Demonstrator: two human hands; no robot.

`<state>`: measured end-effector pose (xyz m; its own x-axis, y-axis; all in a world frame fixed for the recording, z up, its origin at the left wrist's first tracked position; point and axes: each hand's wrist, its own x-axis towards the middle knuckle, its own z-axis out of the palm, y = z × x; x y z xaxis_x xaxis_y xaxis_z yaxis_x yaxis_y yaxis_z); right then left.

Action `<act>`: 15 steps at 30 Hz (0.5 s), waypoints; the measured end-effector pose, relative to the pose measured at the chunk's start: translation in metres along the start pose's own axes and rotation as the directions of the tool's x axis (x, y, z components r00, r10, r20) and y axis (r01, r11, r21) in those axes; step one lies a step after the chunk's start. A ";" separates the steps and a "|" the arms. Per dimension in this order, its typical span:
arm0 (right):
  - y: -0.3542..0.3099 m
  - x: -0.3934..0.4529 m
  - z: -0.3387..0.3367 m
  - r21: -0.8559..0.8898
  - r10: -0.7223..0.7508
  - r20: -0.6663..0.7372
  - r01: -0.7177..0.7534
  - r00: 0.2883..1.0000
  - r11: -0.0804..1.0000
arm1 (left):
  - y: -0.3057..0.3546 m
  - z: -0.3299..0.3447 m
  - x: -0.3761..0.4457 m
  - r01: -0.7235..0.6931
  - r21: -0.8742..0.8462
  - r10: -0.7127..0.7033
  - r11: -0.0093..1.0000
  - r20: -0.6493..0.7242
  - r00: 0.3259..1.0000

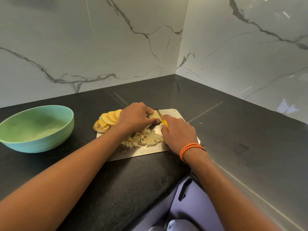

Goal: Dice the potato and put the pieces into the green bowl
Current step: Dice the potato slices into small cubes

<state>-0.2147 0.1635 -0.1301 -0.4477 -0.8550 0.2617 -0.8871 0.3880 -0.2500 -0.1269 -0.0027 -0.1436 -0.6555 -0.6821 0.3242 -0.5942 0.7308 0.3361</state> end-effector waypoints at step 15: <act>0.012 -0.043 -0.009 0.143 0.036 -0.047 -0.029 0.998 0.989 | 0.002 -0.003 0.002 0.020 -0.012 -0.019 1.000 0.035 0.999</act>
<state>-0.2073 0.2086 -0.1357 -0.4839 -0.8236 0.2959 -0.8488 0.3594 -0.3878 -0.1285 -0.0028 -0.1394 -0.6601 -0.6946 0.2862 -0.6012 0.7168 0.3532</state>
